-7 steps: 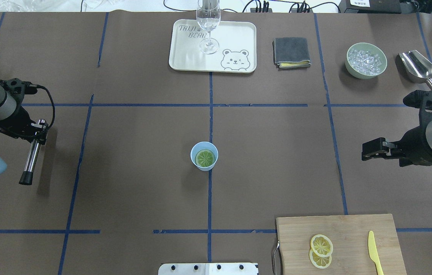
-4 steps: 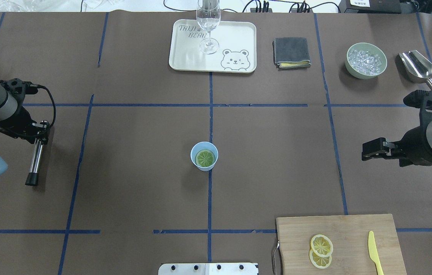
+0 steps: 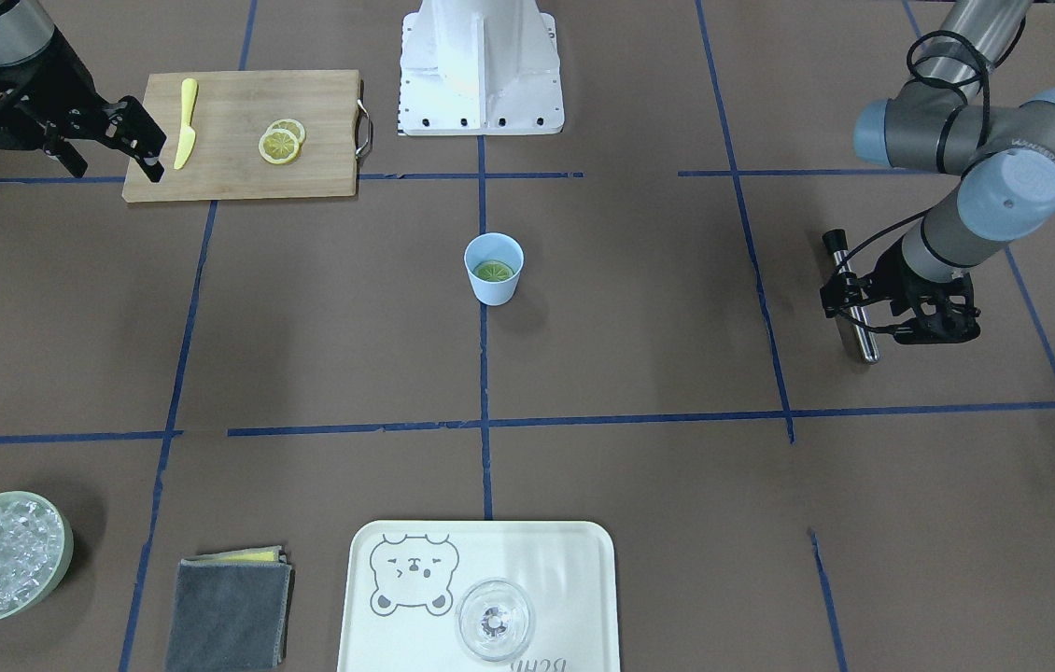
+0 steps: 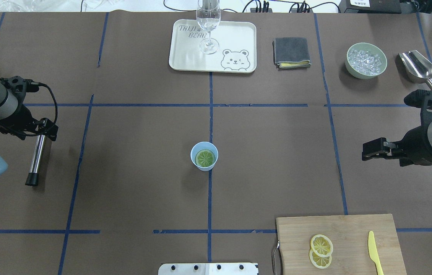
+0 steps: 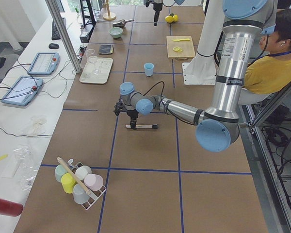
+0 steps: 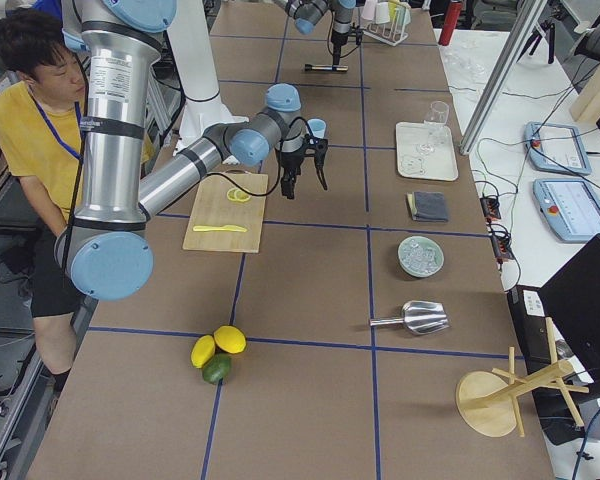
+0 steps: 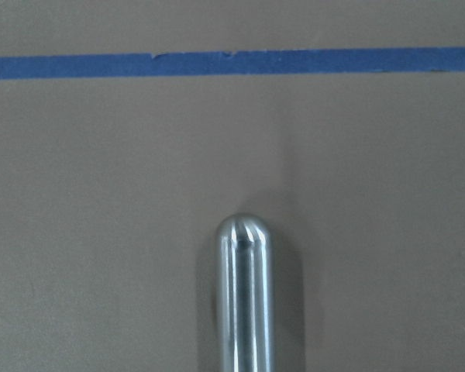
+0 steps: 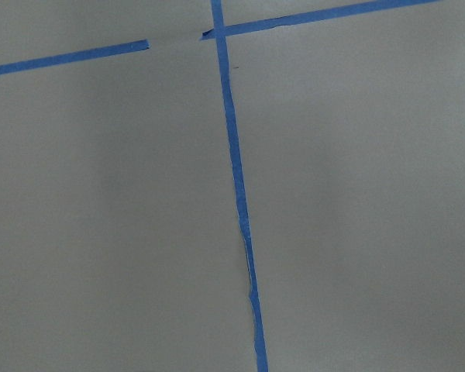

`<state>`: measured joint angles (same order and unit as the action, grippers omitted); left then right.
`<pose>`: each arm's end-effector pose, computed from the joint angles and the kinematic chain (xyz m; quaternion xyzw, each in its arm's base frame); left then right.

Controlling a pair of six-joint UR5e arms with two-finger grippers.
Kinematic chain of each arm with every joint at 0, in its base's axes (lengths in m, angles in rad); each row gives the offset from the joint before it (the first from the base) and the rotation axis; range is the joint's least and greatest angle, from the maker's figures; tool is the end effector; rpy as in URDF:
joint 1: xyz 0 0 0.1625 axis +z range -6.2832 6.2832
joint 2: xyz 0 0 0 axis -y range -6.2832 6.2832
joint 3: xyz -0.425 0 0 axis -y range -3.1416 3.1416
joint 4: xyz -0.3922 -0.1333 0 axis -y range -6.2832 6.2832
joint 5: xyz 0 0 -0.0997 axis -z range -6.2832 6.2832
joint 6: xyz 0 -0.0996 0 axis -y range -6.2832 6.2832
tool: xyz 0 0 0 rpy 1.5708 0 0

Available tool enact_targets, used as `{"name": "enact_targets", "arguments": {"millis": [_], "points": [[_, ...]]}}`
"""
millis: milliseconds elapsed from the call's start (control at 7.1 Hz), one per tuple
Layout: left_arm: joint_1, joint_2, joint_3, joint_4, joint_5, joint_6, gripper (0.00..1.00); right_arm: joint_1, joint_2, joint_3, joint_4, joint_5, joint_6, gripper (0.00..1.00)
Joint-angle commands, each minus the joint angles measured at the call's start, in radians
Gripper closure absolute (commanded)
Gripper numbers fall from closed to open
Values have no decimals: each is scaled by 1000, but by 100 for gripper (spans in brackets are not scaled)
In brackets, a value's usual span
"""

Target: Squeeze lemon into cup

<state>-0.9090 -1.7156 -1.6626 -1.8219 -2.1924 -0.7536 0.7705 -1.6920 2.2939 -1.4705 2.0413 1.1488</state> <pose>0.2900 -0.4949 0.5159 -0.0183 0.3749 0.0314 0.9263 -0.2295 -0.3456 0.3657 0.0067 -0.3996 0.0794 0.9132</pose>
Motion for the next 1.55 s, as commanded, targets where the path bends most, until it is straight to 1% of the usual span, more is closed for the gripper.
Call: {"name": "enact_targets", "arguments": {"millis": [0,141,282,423,564,705,845,986,1127,1409], "points": [[-78,55,-127,9,-1,174,0,56,2,-58,-4,6,-157,0],[-200,94,-159,7,-9,327,0,160,0,-97,-8,69,-272,0],[-363,167,-176,9,-21,529,0,309,-6,-163,-11,203,-441,0],[-484,198,-166,18,-103,671,0,434,-21,-222,-14,279,-601,0],[-557,209,-149,53,-143,715,0,548,-64,-276,-16,286,-780,0],[-629,206,-111,94,-145,778,0,679,-71,-363,-17,296,-981,0],[-654,206,-111,163,-147,880,0,761,-63,-452,-30,304,-1140,0],[-660,197,-117,211,-152,879,0,814,-63,-509,-68,309,-1301,0],[-659,192,-106,210,-150,872,0,829,-63,-533,-117,309,-1377,0],[-680,208,-117,214,-141,881,0,829,-70,-521,-154,321,-1382,0]]}}
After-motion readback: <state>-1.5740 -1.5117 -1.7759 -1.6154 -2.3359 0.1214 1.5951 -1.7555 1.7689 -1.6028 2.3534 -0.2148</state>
